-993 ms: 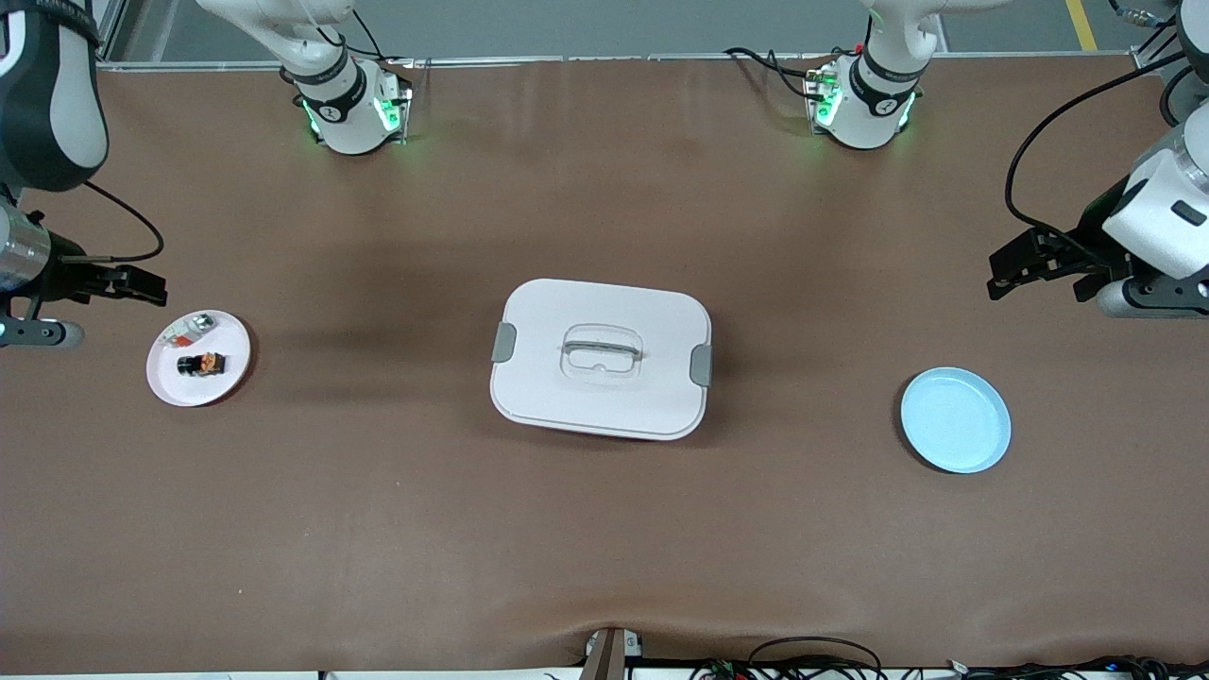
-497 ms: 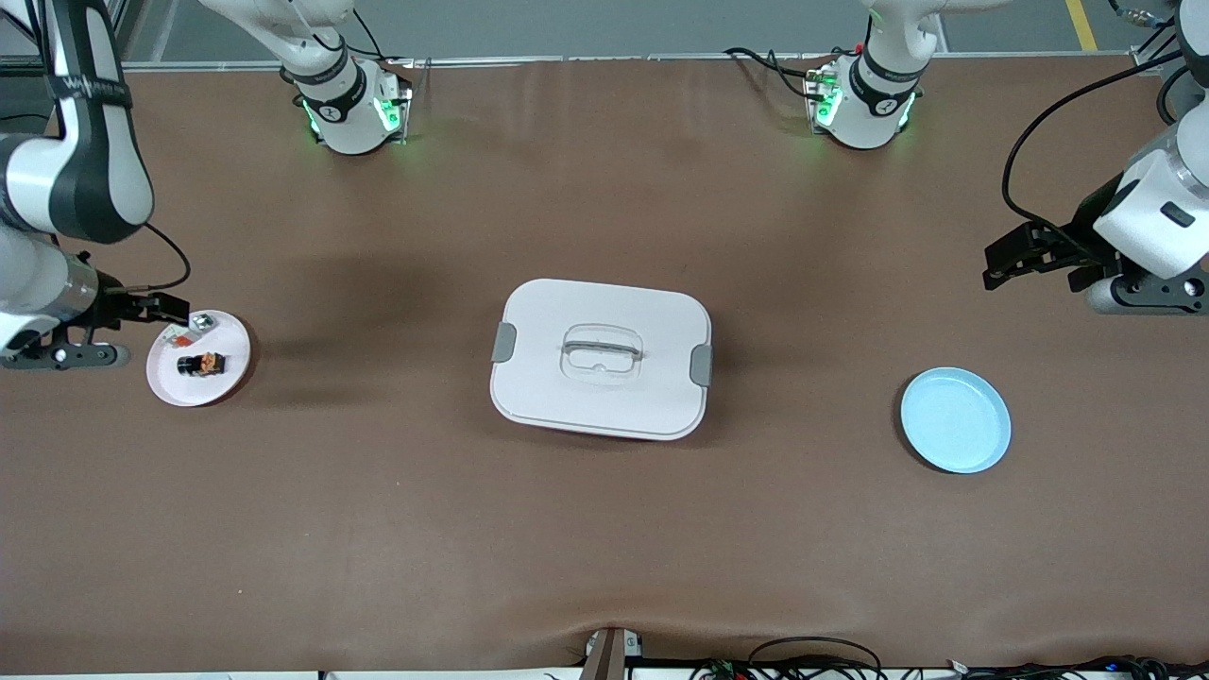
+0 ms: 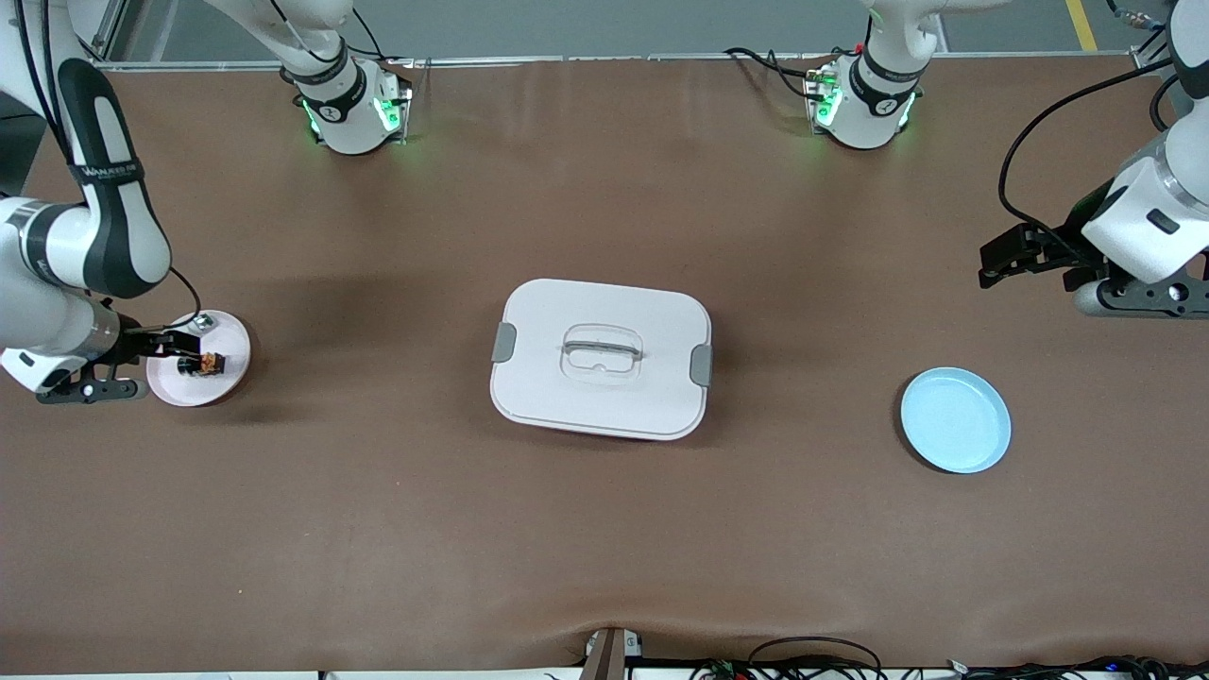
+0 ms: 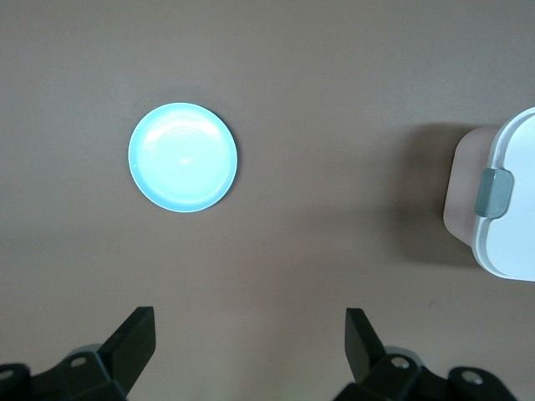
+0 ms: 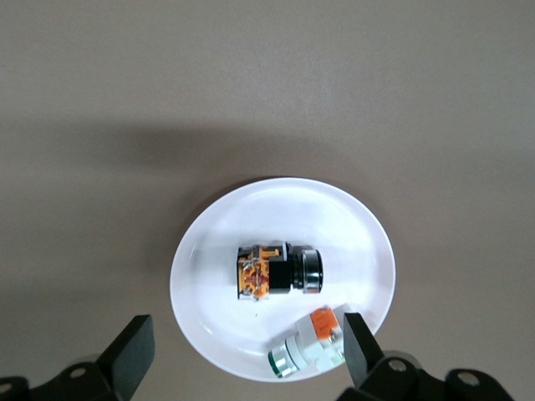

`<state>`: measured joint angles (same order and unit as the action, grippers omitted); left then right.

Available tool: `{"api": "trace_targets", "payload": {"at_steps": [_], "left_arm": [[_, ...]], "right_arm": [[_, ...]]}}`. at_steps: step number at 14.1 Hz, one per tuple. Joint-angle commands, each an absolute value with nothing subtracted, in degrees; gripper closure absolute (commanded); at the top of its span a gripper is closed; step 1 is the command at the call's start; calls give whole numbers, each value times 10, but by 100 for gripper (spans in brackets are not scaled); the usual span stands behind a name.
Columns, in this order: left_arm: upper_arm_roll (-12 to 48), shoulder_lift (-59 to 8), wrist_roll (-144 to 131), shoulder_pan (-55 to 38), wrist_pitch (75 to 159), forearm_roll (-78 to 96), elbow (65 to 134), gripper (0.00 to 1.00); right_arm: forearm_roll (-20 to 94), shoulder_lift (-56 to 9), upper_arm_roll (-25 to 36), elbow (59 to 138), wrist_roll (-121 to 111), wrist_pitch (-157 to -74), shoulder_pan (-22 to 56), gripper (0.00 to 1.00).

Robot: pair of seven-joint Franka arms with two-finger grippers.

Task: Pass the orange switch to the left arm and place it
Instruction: 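Move the right gripper down over the orange switch on the white plate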

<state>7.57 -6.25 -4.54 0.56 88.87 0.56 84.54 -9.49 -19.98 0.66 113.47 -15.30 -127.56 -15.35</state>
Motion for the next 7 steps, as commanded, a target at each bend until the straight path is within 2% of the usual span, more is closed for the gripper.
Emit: {"api": "trace_targets", "payload": {"at_steps": [1, 7], "left_arm": [[76, -50, -34, 17, 885, -4, 860, 0], [77, -24, -34, 22, 913, -4, 903, 0]], "right_arm": [[-106, -221, -2, 1129, -158, -1288, -172, 0], [-105, -244, -2, 1148, -158, -1337, -177, 0]]}}
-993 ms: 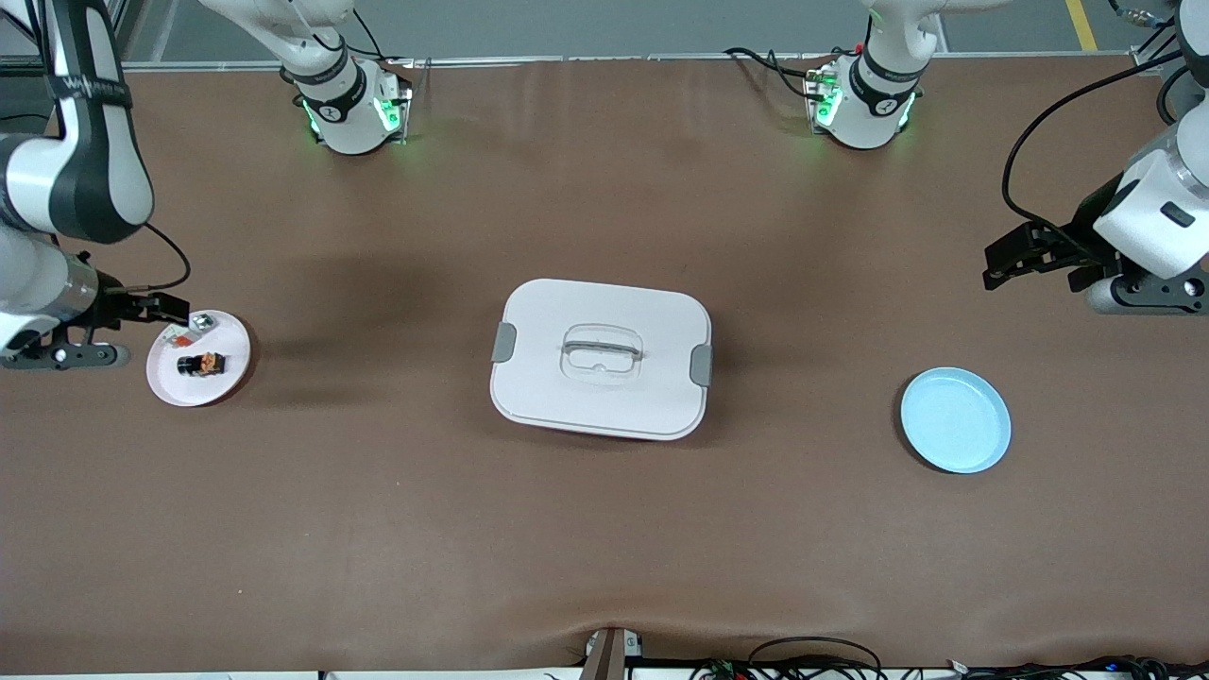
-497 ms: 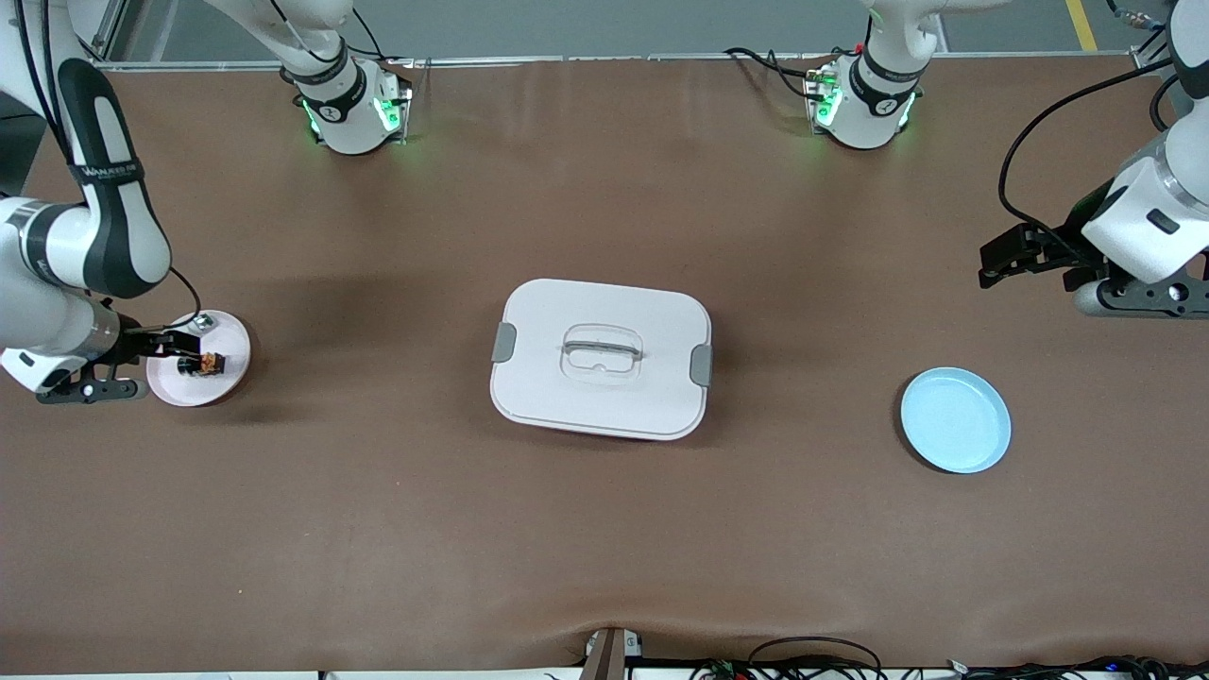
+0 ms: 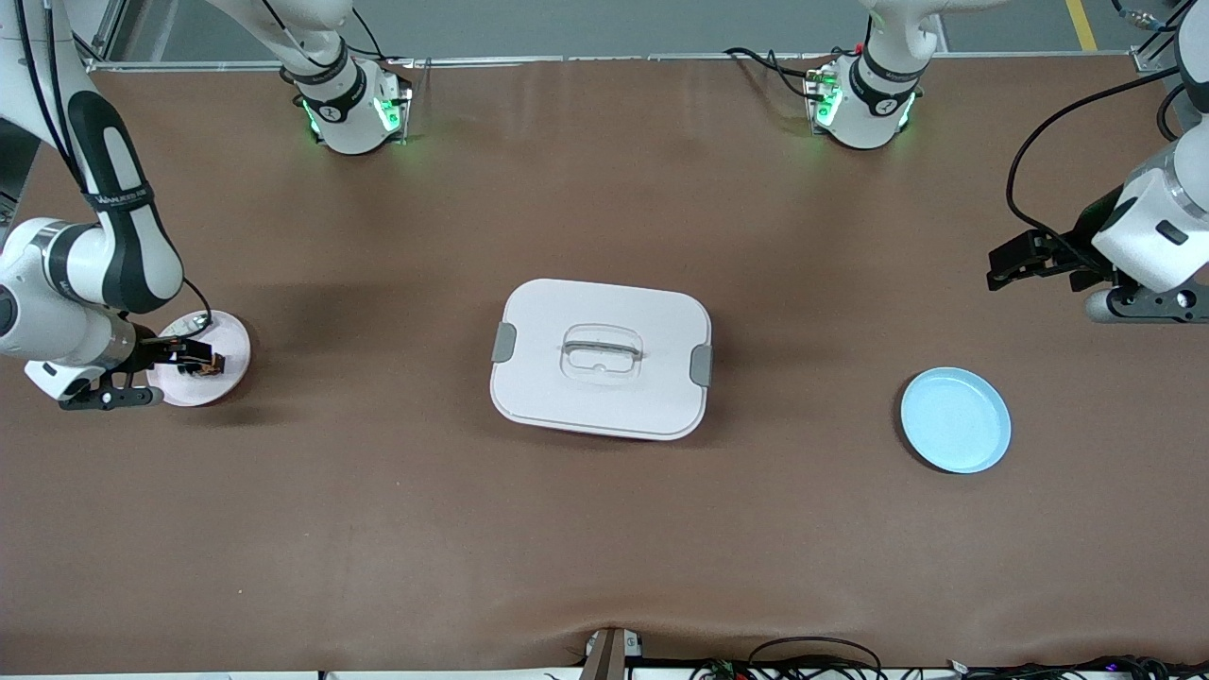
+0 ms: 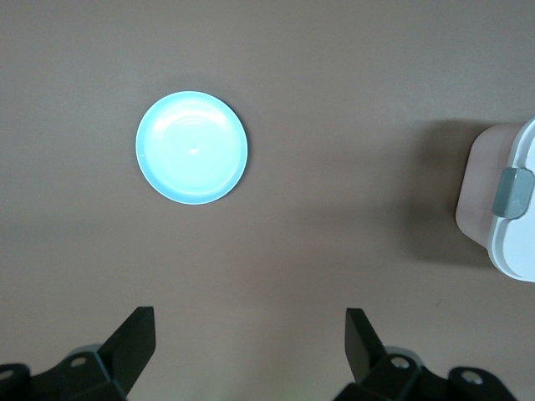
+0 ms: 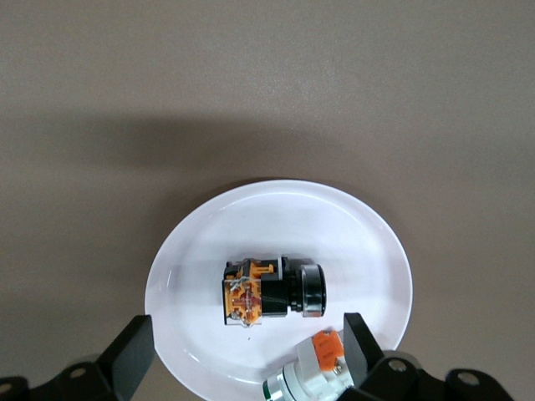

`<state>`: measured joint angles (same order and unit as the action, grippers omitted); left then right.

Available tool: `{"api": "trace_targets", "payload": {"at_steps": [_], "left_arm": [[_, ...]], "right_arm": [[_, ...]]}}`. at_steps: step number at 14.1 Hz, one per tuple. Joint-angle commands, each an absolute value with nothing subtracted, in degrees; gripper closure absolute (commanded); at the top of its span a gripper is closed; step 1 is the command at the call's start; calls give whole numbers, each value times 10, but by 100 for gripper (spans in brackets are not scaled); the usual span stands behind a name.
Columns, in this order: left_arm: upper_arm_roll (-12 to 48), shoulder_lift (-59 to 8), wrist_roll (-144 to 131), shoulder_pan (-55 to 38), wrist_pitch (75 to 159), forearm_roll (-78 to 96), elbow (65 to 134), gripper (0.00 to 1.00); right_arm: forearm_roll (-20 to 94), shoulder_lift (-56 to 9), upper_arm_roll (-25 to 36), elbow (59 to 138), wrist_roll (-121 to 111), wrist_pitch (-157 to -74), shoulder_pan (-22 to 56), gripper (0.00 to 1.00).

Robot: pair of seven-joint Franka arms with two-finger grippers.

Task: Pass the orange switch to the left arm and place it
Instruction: 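Move the right gripper down over the orange switch on the white plate, then close the right gripper on the orange switch and lift it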

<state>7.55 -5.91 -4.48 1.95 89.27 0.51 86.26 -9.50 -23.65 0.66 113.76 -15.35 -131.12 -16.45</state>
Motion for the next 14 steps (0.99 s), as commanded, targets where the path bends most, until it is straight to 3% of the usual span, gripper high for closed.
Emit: {"api": "trace_targets", "payload": {"at_steps": [1, 14], "left_arm": [[78, -19, -34, 22, 918, -4, 912, 0], [75, -16, -34, 20, 924, -4, 910, 0]], "right_arm": [[-106, -252, -2, 1150, -159, -1350, -182, 0], [-137, -296, -2, 1157, -177, -1397, -200, 0]]}}
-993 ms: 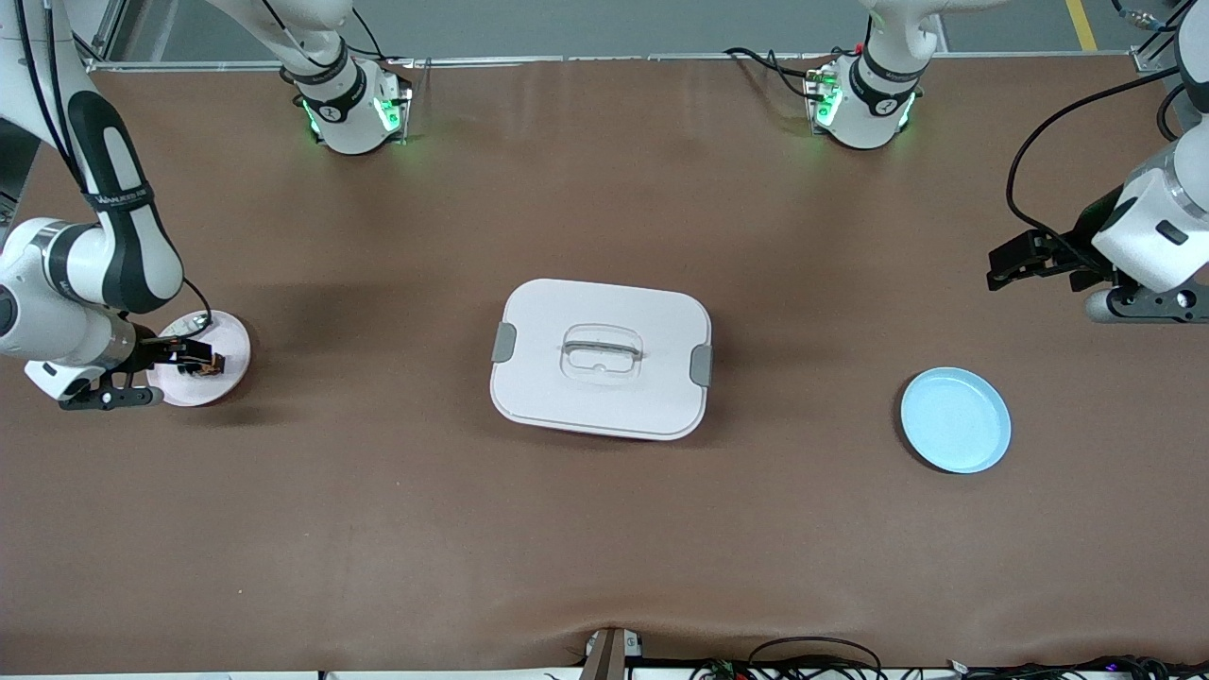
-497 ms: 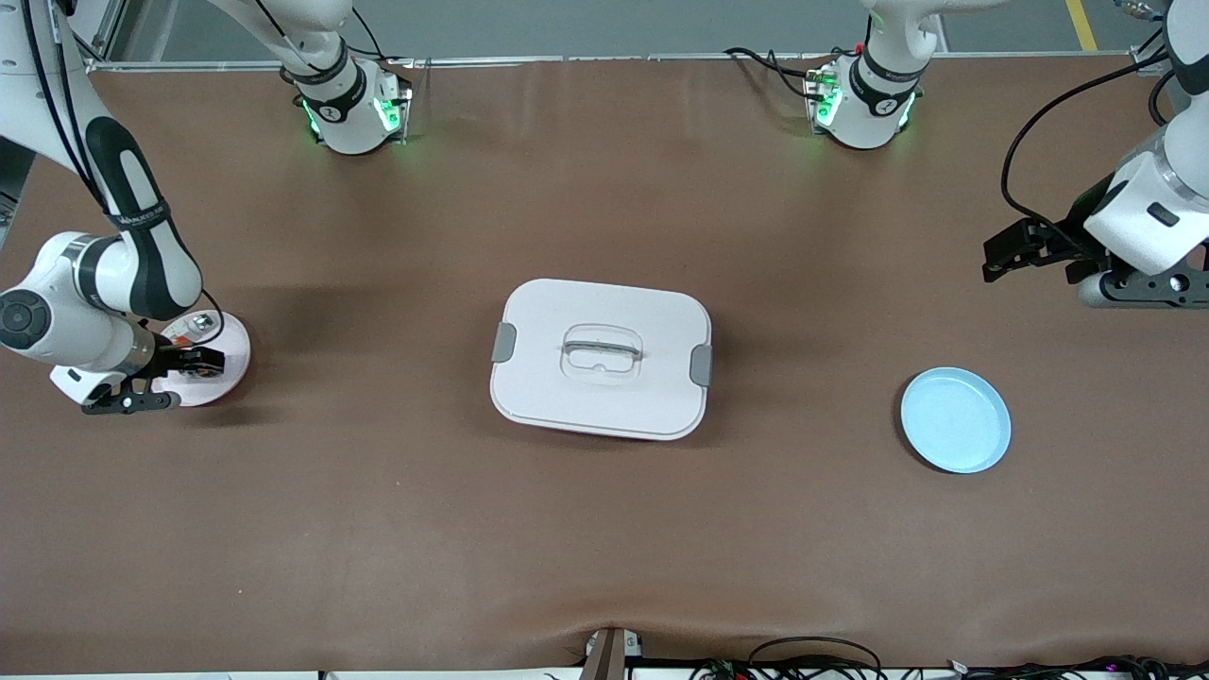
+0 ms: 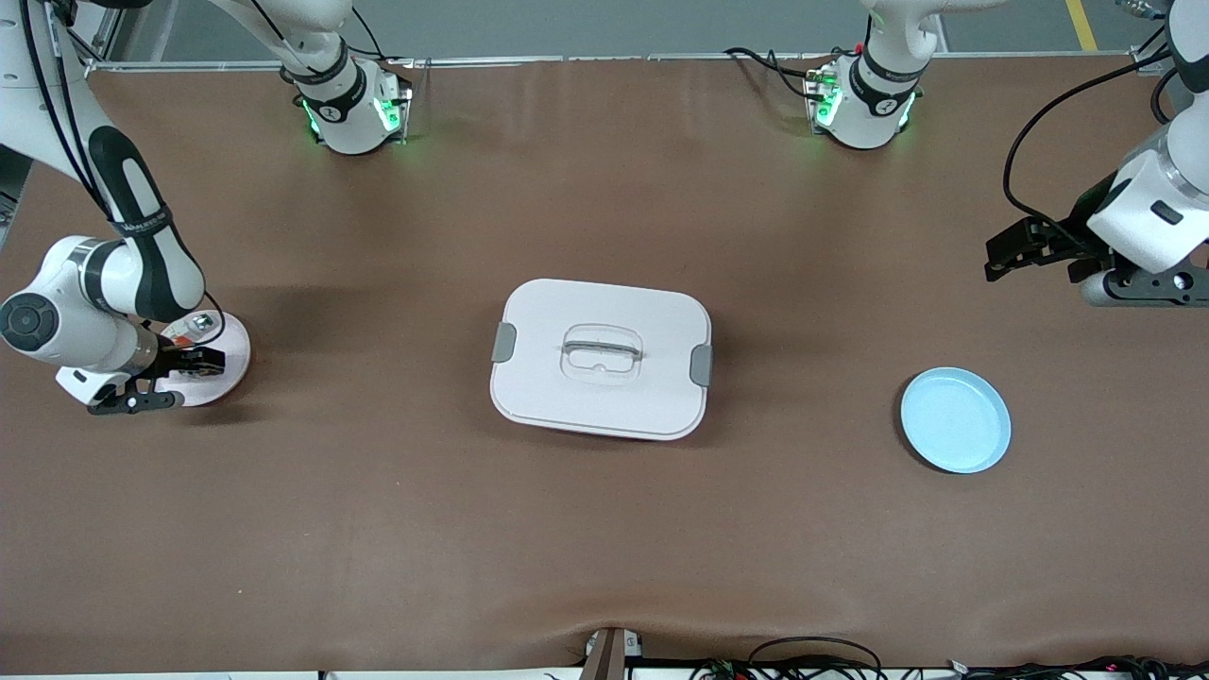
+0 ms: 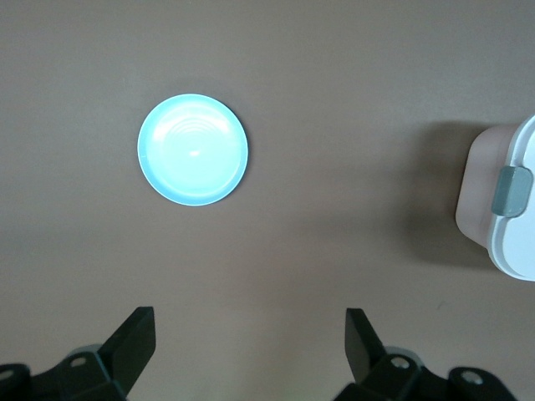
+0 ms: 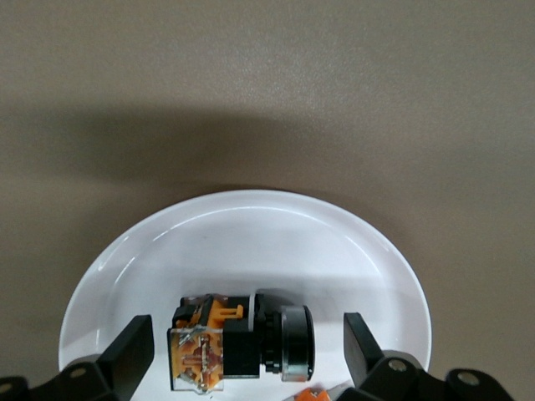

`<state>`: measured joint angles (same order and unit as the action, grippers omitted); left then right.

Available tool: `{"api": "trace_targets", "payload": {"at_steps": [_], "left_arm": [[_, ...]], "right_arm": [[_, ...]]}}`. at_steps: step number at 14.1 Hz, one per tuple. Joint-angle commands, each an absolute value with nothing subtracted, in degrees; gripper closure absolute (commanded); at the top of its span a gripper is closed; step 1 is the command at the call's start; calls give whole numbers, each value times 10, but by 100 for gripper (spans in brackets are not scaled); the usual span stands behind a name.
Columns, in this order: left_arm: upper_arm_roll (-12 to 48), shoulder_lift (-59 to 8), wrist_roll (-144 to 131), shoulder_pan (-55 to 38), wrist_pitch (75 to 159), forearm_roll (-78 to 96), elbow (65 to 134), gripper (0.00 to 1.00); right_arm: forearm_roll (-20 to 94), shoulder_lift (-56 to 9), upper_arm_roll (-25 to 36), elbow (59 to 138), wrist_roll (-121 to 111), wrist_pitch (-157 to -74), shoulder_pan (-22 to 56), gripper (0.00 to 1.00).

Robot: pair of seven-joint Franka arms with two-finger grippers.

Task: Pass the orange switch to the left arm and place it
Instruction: 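Close the right gripper on the orange switch and lift it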

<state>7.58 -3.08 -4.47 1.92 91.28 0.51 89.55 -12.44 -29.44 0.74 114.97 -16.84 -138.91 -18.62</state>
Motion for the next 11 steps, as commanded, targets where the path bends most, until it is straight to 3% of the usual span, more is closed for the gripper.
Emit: {"api": "trace_targets", "payload": {"at_steps": [1, 10, 11], "left_arm": [[74, -16, -34, 20, 924, -4, 910, 0], [49, -17, -34, -1, 925, -3, 910, 0], [49, -17, -34, -1, 925, -3, 910, 0]], "right_arm": [[-137, -296, -2, 1158, -177, -1397, -201, 0], [-137, -298, -2, 1167, -177, -1403, -205, 0], [-137, -298, -2, 1167, -177, -1402, -203, 12]]}}
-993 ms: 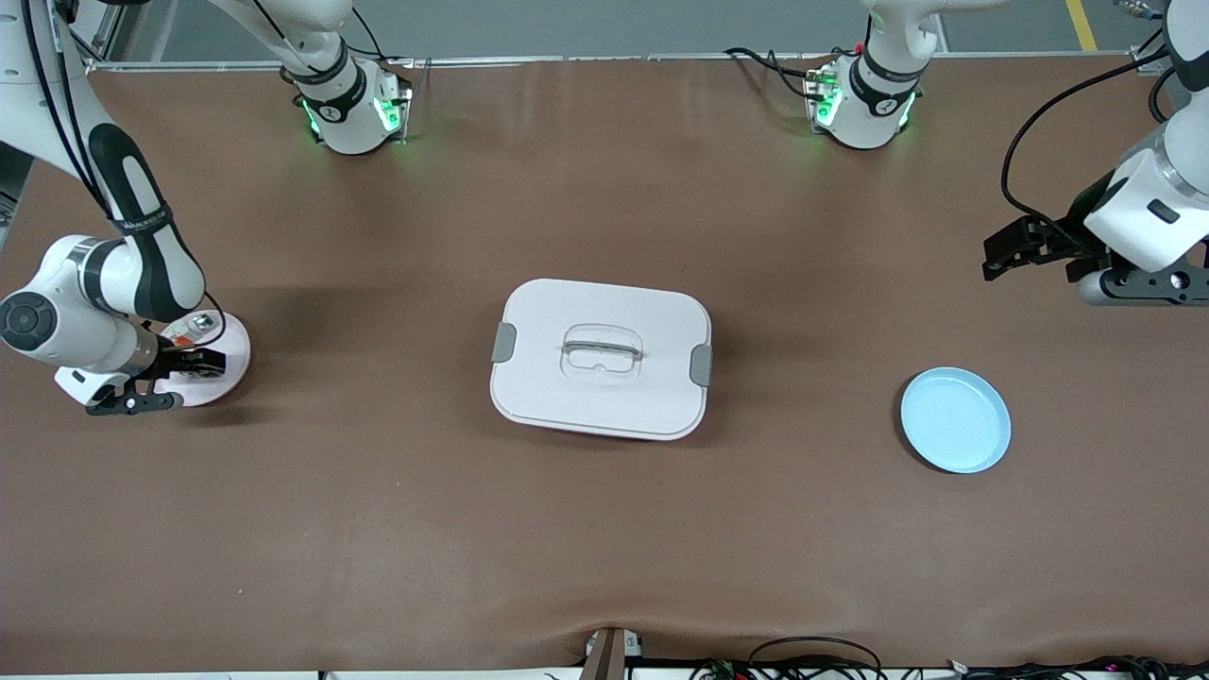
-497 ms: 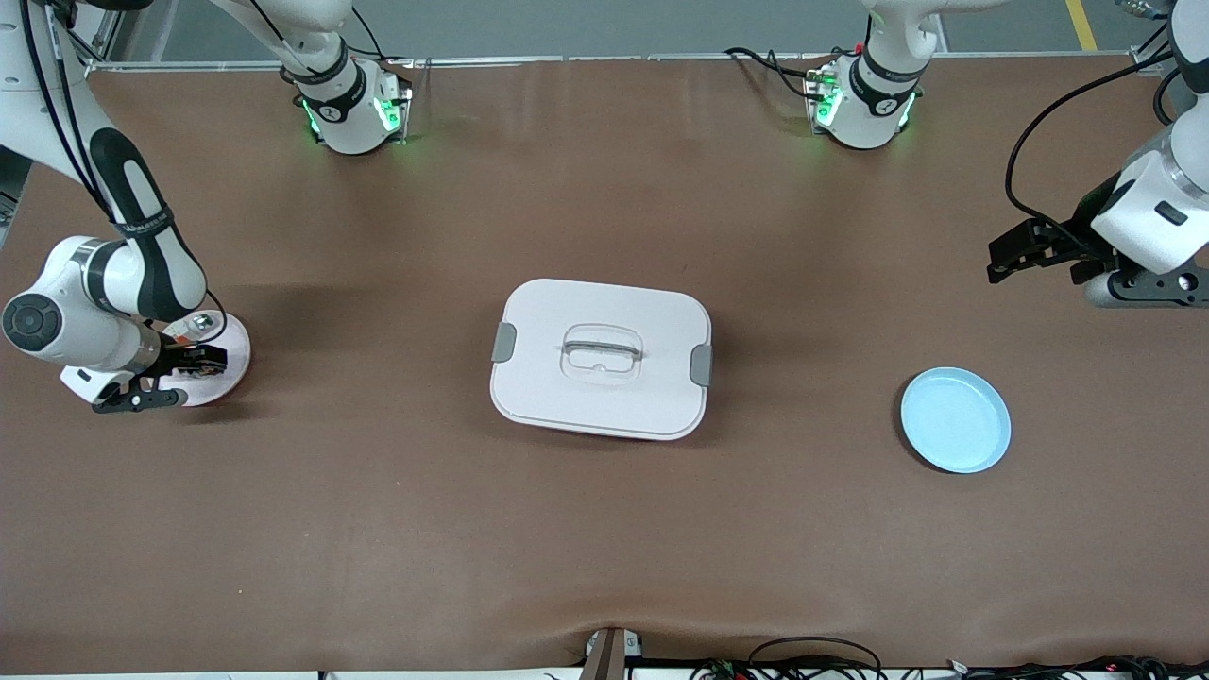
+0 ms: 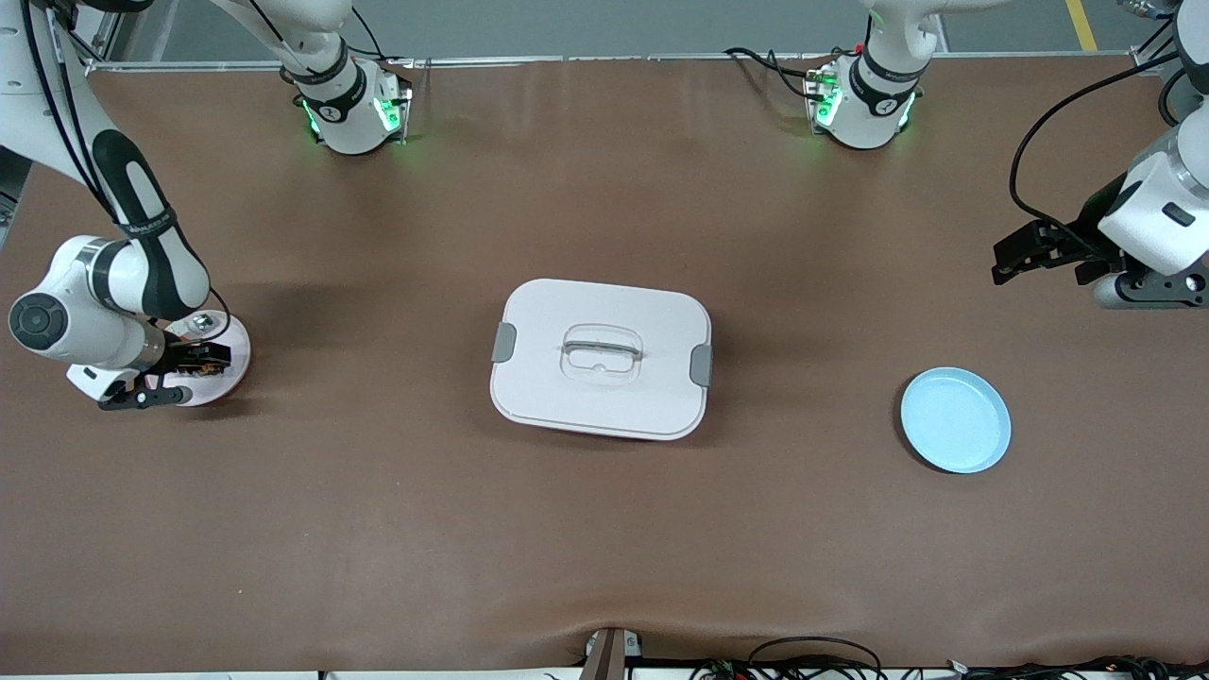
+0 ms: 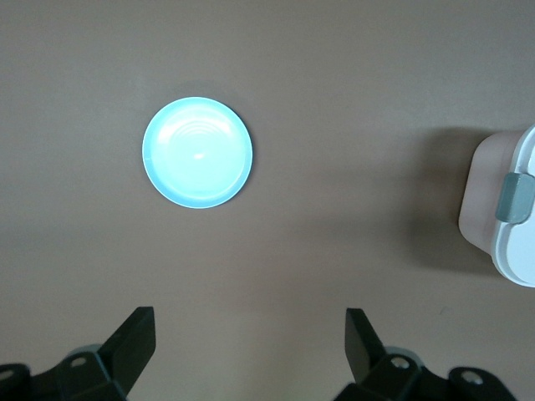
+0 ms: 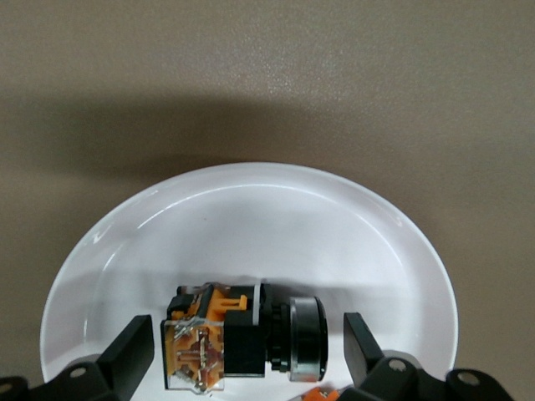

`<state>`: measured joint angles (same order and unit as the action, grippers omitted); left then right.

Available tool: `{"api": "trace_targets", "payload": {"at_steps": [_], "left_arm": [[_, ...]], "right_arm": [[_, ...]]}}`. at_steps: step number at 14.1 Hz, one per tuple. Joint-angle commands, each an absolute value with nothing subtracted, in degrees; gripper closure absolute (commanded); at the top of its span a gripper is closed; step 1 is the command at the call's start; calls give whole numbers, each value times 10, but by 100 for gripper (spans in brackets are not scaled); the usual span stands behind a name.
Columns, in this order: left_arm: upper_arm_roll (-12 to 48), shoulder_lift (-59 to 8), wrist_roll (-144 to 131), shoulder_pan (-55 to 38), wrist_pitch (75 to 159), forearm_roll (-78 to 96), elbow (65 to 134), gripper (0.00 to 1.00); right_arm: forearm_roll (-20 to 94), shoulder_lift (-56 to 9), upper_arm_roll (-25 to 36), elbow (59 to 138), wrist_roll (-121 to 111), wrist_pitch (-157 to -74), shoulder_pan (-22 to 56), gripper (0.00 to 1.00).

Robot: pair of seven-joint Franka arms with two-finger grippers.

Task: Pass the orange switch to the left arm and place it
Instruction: 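Close the right gripper on the orange switch and lift it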

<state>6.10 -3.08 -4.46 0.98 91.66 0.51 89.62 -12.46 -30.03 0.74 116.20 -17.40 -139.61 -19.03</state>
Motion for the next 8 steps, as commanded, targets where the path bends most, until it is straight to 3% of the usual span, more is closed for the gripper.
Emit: {"api": "trace_targets", "payload": {"at_steps": [1, 2, 4, 8], "left_arm": [[49, -17, -34, 2, 924, -3, 909, 0], [51, -17, -34, 4, 924, -3, 909, 0], [50, -16, -33, 6, 918, -3, 908, 0], [50, -16, -33, 11, 918, -2, 908, 0]], "right_arm": [[-137, -298, -2, 1167, -177, -1402, -204, 29], [-137, -298, -2, 1167, -177, -1401, -205, 46], [-137, -298, -2, 1167, -177, -1400, -205, 100], [-136, -293, -2, 1159, -173, -1391, -204, 100]]}}
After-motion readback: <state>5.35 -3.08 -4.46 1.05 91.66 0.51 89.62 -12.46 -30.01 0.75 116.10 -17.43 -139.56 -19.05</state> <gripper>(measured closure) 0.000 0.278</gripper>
